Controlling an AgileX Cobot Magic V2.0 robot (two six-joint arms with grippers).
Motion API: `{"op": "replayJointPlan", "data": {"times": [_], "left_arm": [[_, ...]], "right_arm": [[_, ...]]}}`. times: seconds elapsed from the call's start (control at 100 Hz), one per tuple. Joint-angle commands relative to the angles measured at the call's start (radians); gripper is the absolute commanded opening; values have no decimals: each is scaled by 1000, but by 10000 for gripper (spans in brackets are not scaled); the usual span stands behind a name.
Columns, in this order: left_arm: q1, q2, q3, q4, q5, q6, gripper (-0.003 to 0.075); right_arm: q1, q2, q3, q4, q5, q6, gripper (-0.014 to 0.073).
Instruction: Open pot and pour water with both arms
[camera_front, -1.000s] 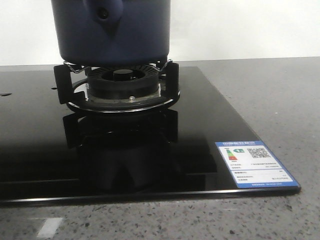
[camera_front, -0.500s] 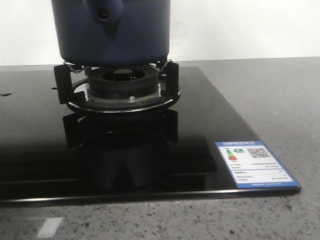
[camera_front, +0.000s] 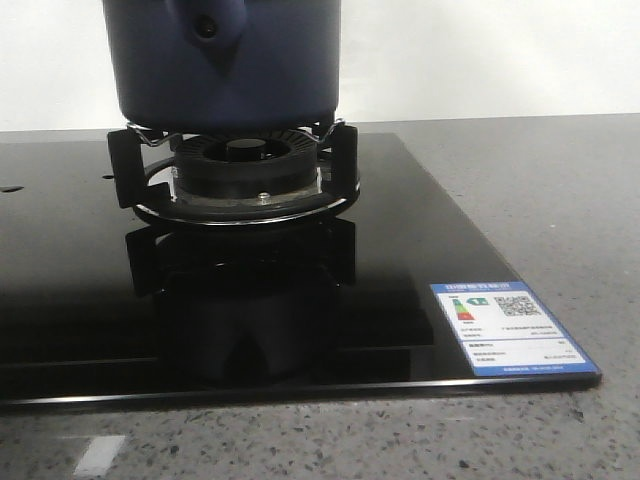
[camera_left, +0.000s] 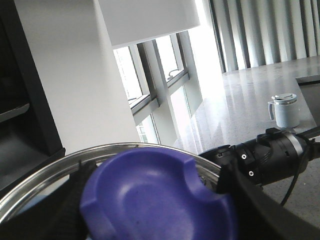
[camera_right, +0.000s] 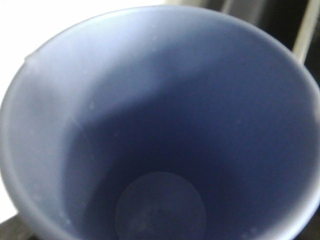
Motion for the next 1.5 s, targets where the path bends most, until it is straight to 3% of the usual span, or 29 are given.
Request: {"op": "replayJointPlan", "data": {"times": [0.0,0.24,0.34,0.58,0.67,0.8,0.92,1.05,1.33,1.49], "left_arm": [[1,-27,-33,-92,-35,-6,347],[1,-25,-33,-92,-37,-6,347],[-12,-25,-33,-89,-37,-6,347],[-75,-21,-33,13,-53,-6,347],[-84,-15,-33,21,-63,-6,347],[-85,5,-33,21,-63,-6,347],[-85,31,-33,19,-63,-6,347],[-85,80,-33,19,-63,-6,347],[-85,187,-33,19,-20,-6,347],[-85,222,-33,21,-12,-6,347]], "right_arm": [[-6,-48,-41,74,-31,36,309],[-3,-51,-36,520,130,323,308],[-1,-78,-36,709,222,339,308],[-58,-176,-36,841,530,438,308],[-133,-213,-36,878,620,544,308],[-289,-279,-5,1055,677,554,308],[-429,-354,123,1228,609,552,309],[-516,-424,348,1295,460,552,309],[-512,-457,802,1364,13,552,309],[-501,-457,909,1379,-102,552,309]]}}
